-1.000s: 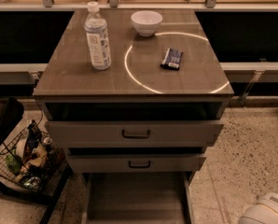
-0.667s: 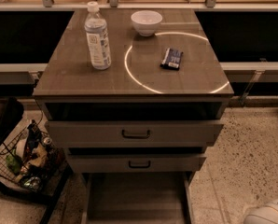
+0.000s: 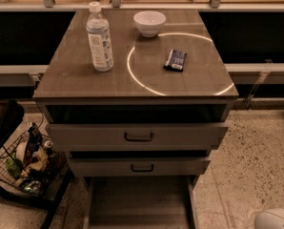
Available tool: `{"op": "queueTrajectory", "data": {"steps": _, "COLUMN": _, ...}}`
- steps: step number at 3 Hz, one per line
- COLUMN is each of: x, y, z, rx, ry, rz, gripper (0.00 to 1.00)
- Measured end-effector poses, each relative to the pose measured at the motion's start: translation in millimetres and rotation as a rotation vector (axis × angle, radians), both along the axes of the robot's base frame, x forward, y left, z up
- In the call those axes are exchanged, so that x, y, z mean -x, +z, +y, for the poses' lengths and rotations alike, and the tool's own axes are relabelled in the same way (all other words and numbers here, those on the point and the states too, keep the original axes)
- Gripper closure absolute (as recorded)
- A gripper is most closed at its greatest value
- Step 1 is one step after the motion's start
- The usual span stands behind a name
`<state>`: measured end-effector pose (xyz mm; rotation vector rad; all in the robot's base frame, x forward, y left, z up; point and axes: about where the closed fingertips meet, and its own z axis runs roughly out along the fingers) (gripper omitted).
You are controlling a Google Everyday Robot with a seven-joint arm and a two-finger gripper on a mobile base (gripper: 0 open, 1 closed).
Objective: Close bottom drawer
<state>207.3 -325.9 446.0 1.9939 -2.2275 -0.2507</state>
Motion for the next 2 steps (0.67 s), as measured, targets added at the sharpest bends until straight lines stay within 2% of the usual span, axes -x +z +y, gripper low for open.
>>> {"op": "queueTrajectory", "data": {"steps": 1, "x": 0.1, "y": -15.8, "z": 12.8, "rx": 0.001, "ry": -0.003, "rz": 0.003, "gripper": 1.00}}
{"op": "queueTrajectory", "data": {"steps": 2, "x": 4.3, "y": -48.7, "z": 40.0, "rx": -0.028, "ry": -0.026, "rz": 0.003, "gripper": 1.00}}
